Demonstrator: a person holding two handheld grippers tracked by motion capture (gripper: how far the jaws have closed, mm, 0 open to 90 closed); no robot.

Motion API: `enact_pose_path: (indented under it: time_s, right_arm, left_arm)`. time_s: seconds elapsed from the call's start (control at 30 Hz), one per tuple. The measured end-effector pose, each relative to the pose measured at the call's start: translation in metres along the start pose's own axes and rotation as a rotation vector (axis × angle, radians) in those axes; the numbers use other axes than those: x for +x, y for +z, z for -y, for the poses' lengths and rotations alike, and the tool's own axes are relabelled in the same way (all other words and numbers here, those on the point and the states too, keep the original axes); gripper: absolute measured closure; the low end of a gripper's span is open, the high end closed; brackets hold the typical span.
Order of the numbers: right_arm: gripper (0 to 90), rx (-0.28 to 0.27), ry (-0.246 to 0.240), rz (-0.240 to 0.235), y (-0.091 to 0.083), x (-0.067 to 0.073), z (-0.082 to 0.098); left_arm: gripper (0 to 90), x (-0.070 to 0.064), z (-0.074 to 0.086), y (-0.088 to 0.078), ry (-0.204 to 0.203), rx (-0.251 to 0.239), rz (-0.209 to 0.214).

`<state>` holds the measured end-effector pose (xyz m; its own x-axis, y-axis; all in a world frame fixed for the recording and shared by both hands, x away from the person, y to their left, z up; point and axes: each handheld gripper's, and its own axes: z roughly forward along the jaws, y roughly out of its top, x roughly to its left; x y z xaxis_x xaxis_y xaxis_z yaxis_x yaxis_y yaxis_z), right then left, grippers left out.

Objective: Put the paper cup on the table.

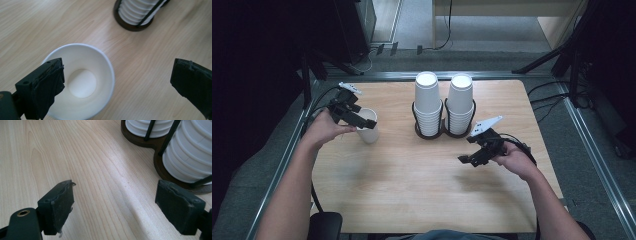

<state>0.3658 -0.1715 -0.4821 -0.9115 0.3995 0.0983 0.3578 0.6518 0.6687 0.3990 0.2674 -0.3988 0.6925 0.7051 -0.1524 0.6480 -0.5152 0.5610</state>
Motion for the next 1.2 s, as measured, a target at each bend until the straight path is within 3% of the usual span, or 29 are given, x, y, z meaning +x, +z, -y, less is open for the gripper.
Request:
enact_pose_path:
  time_s: [0.23,0.6,1.2]
  right_arm:
    - [15.4,0.0,0.003,-0.001,-0.001,-0.001,0.0]
    - [15.4,-0.009,-0.004,0.001,-0.002,0.001,-0.001]
    - [15.5,-0.004,-0.008,-0.008,-0.001,0.002,-0.001]
  left_arm:
    - [0.0,-0.018,-0.006,0.012,0.026,-0.022,0.054]
    - [0.0,-0.046,-0.013,0.038,0.077,-0.005,0.075]
    - [0.0,-0.074,-0.004,0.069,0.08,-0.019,0.101]
